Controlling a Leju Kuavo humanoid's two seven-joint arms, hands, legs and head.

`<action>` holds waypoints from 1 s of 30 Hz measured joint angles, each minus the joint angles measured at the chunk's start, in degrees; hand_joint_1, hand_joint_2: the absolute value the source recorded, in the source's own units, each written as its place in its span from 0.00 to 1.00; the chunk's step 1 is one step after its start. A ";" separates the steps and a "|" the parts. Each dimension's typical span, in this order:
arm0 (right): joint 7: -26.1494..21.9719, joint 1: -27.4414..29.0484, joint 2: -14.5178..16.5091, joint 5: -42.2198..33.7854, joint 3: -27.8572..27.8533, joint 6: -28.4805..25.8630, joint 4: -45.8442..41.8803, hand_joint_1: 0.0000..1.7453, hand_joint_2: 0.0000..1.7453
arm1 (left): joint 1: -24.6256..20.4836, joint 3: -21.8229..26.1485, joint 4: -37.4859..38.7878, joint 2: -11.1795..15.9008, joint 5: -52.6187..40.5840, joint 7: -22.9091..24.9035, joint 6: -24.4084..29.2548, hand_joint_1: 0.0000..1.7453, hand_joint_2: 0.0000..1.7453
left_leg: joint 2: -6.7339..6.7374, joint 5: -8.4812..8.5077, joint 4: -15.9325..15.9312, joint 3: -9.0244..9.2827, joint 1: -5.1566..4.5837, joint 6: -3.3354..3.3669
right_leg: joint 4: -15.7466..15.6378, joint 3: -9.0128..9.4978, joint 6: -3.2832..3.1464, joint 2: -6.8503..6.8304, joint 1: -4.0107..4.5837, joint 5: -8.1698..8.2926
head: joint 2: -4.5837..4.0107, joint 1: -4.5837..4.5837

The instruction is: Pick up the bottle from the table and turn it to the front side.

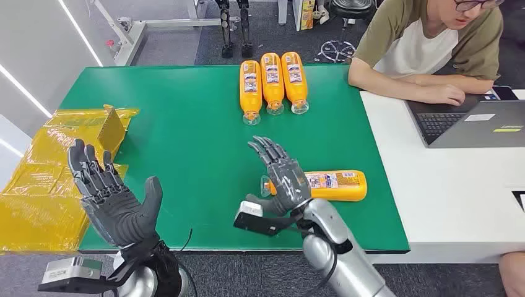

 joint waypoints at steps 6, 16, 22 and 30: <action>-2.85 -12.39 -6.04 -4.02 0.85 12.94 9.25 0.00 1.00 | -2.63 -0.01 0.61 -0.07 0.75 0.00 -1.41 0.00 1.00 | -0.10 0.06 0.12 -0.08 -0.01 0.08 | 0.01 0.03 0.06 -0.06 -0.01 0.04 | 0.00 0.00; 1.37 -30.15 -17.13 -20.68 12.07 37.19 13.34 0.00 1.00 | -5.58 -0.01 0.91 -0.24 2.14 0.00 -1.51 0.00 1.00 | -0.14 0.02 0.15 -0.14 -0.02 0.10 | 0.00 0.02 0.08 -0.08 -0.01 0.02 | 0.00 0.00; 4.64 -33.91 -21.58 -28.25 20.68 39.56 13.17 0.00 1.00 | -6.40 0.08 0.91 -0.33 2.69 0.00 -1.55 0.00 1.00 | -0.17 0.01 0.14 -0.13 -0.01 0.10 | 0.00 0.01 0.09 -0.12 -0.01 0.01 | -0.01 -0.01; 9.08 -35.08 -30.09 -37.47 29.84 42.34 8.67 0.00 1.00 | -6.42 0.21 0.93 -0.31 2.90 0.00 -1.68 0.00 1.00 | -0.28 -0.01 0.15 -0.19 -0.04 0.14 | -0.03 0.02 0.13 -0.21 -0.02 -0.01 | 0.00 0.00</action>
